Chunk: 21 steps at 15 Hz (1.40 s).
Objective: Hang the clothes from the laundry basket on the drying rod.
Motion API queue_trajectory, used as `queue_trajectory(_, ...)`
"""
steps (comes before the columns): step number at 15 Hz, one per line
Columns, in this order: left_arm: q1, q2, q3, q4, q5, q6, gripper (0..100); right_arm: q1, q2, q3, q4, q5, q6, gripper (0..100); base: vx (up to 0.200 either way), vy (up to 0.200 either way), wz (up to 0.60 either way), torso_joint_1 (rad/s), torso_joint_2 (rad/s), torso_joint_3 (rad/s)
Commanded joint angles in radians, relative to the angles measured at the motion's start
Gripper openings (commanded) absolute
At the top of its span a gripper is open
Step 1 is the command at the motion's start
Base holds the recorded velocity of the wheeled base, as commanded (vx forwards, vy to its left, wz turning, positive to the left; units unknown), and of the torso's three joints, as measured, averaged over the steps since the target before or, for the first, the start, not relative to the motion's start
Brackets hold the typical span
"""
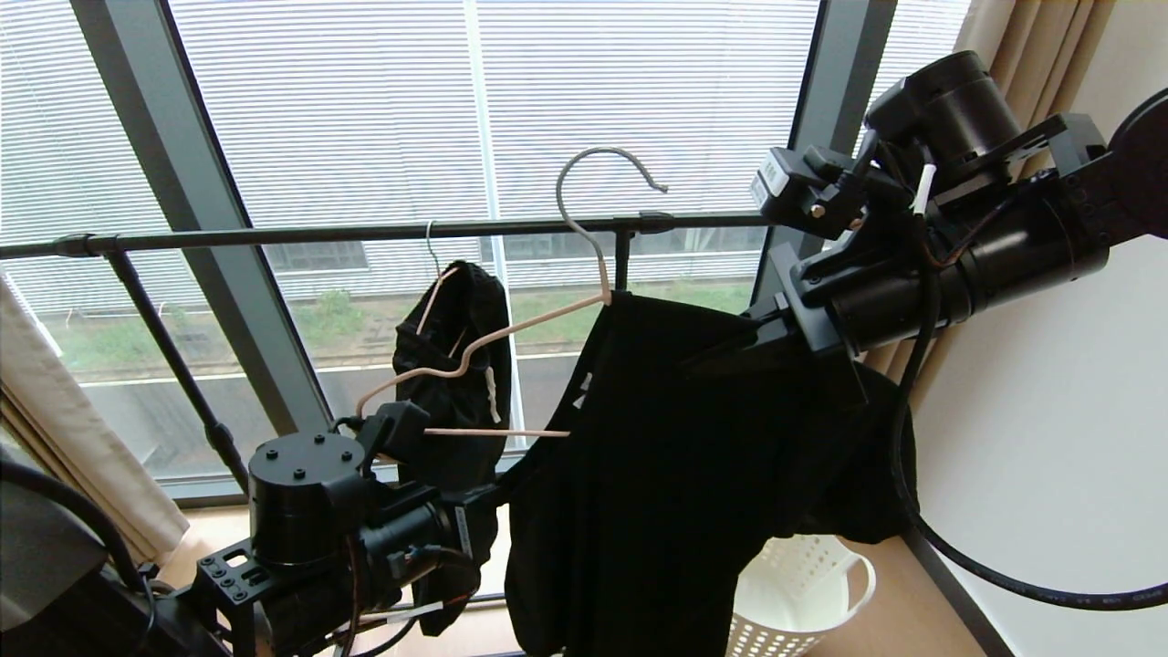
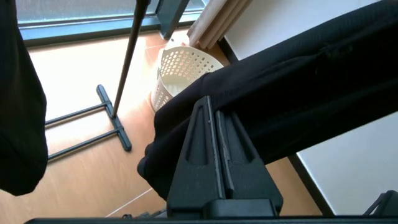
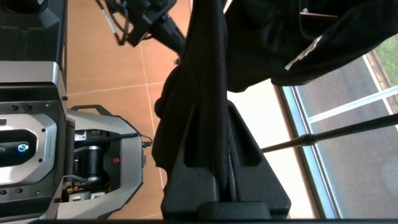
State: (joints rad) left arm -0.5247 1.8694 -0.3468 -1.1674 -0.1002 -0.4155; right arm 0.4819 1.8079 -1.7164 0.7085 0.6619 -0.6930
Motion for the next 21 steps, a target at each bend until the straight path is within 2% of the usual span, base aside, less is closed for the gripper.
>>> queue_trajectory(1, 0.031, -0.021, -0.001, 0.003, 0.004, 0.014, 0, -0.029, -0.024, 0.027, 0.002, -0.001, -0.002, 0, 0.0, 0.0, 0.0, 0.0, 0.0, 0.0)
queue_trajectory(8, 0.0, -0.027, 0.028, 0.003, -0.01, 0.029, 0, -0.031, -0.018, 0.038, -0.029, -0.001, 0.0, 0, 0.0, 0.0, 0.0, 0.0, 0.0, 0.0)
queue_trajectory(11, -0.021, -0.044, 0.071, -0.005, -0.038, 0.115, 0, -0.026, -0.01, 0.035, -0.037, -0.002, 0.0, 0, 0.0, 0.0, 0.0, 0.0, 0.0, 0.0)
queue_trajectory(18, -0.021, -0.049, 0.135, -0.124, -0.098, 0.129, 0, -0.026, -0.01, 0.041, -0.037, -0.002, 0.0, 0, 0.0, 0.0, 0.0, 0.0, 0.0, 0.0)
queue_trajectory(21, -0.021, -0.047, 0.158, -0.13, -0.111, 0.175, 0, -0.026, -0.001, 0.041, -0.037, -0.002, 0.0, 0, 0.0, 0.0, 0.0, 0.0, 0.0, 0.0)
